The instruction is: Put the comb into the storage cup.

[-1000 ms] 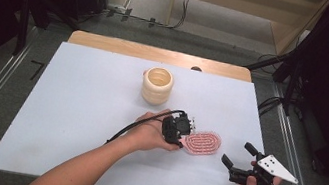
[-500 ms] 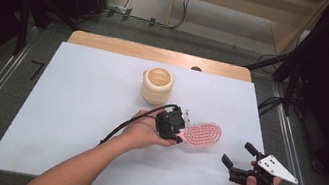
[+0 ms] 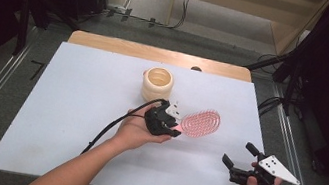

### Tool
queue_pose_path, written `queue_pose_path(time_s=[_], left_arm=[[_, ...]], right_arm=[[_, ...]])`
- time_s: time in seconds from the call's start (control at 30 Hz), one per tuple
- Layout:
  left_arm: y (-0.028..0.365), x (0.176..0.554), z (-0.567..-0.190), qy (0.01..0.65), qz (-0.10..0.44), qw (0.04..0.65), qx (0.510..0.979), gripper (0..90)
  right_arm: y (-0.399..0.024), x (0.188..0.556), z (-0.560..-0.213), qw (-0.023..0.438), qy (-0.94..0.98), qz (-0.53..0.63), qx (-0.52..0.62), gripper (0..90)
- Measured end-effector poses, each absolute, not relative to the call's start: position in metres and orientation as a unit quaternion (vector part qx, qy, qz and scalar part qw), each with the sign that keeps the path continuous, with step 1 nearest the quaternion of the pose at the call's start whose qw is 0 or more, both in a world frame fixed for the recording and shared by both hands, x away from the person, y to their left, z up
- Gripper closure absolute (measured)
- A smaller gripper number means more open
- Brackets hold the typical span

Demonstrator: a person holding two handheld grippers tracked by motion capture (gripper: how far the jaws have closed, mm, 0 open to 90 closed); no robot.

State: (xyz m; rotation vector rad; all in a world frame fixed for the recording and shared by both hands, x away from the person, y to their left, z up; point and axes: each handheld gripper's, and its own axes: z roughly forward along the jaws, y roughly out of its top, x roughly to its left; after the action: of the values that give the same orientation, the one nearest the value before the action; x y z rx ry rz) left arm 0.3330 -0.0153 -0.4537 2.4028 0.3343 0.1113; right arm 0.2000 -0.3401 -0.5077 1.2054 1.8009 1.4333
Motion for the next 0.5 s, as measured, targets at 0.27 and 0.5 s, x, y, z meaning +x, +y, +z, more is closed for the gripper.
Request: queue_pose_path(time_s=[0.27, 0.5], left_arm=[[0.001, 0.328, -0.450, 0.146, 0.059, 0.379, 0.912, 70.6], [0.017, 0.323, -0.447, 0.162, 0.064, 0.403, 0.898, 70.6]], right_arm=[[-0.324, 0.200, -0.492, 0.253, 0.670, 0.543, 0.438, 0.0], [-0.310, 0.204, -0.479, 0.239, 0.674, 0.549, 0.433, 0.0]])
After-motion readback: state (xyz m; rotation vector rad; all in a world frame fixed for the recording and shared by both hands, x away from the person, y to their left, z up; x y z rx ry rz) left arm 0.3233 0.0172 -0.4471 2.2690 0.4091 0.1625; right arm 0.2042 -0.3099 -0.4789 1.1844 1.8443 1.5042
